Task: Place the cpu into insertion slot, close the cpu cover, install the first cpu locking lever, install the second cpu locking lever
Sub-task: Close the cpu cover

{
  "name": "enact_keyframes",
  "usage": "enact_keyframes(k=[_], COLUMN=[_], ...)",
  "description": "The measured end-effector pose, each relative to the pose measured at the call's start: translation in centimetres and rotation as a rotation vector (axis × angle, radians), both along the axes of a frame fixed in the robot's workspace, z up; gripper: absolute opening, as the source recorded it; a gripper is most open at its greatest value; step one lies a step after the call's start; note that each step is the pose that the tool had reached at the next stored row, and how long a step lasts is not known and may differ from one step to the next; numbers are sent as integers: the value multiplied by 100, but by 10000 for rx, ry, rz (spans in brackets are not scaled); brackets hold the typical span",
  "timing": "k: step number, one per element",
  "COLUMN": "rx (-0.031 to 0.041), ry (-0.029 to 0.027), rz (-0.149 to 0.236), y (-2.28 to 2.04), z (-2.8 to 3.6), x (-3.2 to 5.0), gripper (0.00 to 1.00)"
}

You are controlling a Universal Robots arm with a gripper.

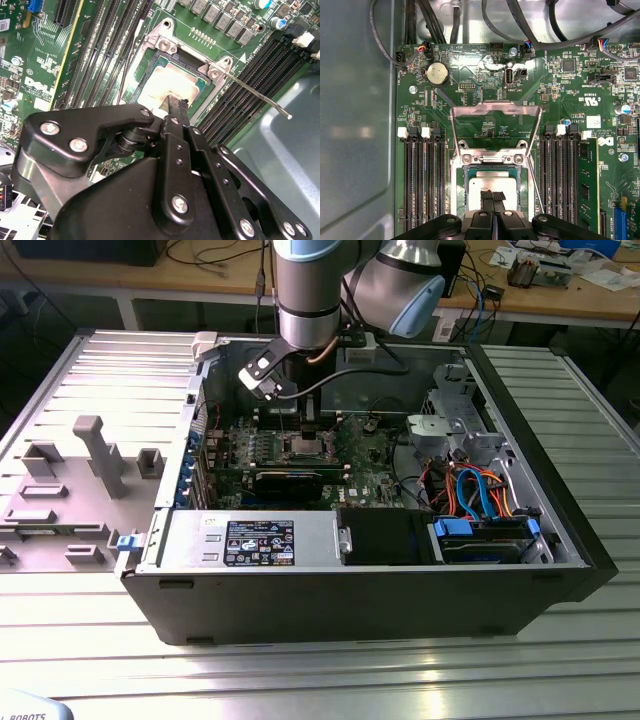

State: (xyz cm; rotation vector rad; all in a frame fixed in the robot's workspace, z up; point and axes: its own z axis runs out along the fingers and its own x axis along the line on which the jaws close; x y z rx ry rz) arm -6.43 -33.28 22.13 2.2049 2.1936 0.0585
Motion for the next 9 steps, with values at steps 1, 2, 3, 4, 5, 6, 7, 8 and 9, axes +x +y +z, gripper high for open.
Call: enact_keyframes(k=[1, 2, 3, 4, 5, 6, 7, 8, 9], rx=[-1, -1, -1, -1, -2, -2, -1, -1, -2], ry=[0, 0, 1, 0, 1, 1, 1, 1, 1], rz=[0, 0, 0, 0, 0, 0, 0, 0, 0], y=[0, 0, 0, 0, 0, 0, 0, 0, 0], z=[1, 2, 3, 3, 6, 7, 9, 13, 16], x=[0, 0, 0, 0, 0, 0, 0, 0, 0], gripper=[11, 11, 11, 11, 11, 11, 11, 11, 11])
